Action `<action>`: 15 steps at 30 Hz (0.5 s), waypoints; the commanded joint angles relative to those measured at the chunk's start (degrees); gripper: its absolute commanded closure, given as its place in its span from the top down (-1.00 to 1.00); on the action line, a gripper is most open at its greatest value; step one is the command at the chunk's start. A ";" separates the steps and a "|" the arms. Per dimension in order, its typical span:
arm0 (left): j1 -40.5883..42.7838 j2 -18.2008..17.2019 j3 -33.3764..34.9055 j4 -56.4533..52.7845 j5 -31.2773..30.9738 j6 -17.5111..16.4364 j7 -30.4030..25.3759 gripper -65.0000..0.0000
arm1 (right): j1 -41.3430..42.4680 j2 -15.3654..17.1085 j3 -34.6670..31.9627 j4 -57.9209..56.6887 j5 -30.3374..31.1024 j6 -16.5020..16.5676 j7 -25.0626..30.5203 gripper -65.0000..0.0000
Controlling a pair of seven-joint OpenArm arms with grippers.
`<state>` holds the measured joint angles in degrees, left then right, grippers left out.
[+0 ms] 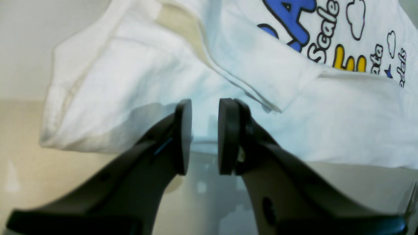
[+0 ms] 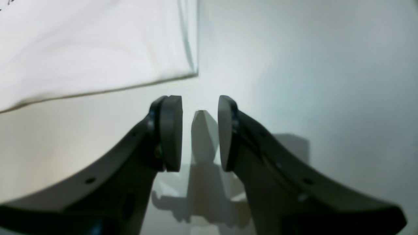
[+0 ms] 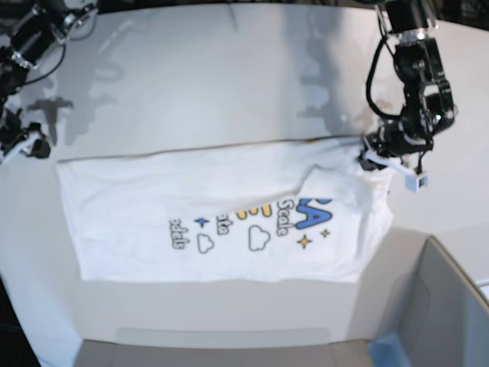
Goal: Layout the t-shirt on the table in an organized manner, then fold the t-shirt properly
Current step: 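Lower the right gripper to the shirt edge and grasp it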
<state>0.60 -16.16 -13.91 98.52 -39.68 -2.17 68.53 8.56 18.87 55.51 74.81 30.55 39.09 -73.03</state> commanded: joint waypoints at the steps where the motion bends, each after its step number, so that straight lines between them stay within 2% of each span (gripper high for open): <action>1: -0.91 -0.58 -0.11 1.13 -0.54 -0.15 -0.97 -0.52 | 1.25 1.30 0.10 0.84 0.53 0.91 1.78 -0.41; 4: -0.91 -0.41 -0.11 1.13 -0.54 -0.15 -0.97 -0.52 | 1.68 1.30 0.19 0.84 -1.14 0.91 2.13 -0.41; 9: -1.00 0.56 -0.11 1.13 -0.54 -0.15 -0.97 -0.52 | 1.68 -0.02 0.19 0.93 -1.05 0.91 7.50 -0.41; 15: -0.91 0.56 -0.11 1.13 -0.54 -0.15 -0.97 -0.52 | 2.56 -1.60 -1.75 0.76 -1.31 0.91 8.29 -0.41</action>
<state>0.47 -15.07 -13.87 98.52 -39.66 -2.15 68.31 9.67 16.38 53.87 74.72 28.12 39.09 -66.19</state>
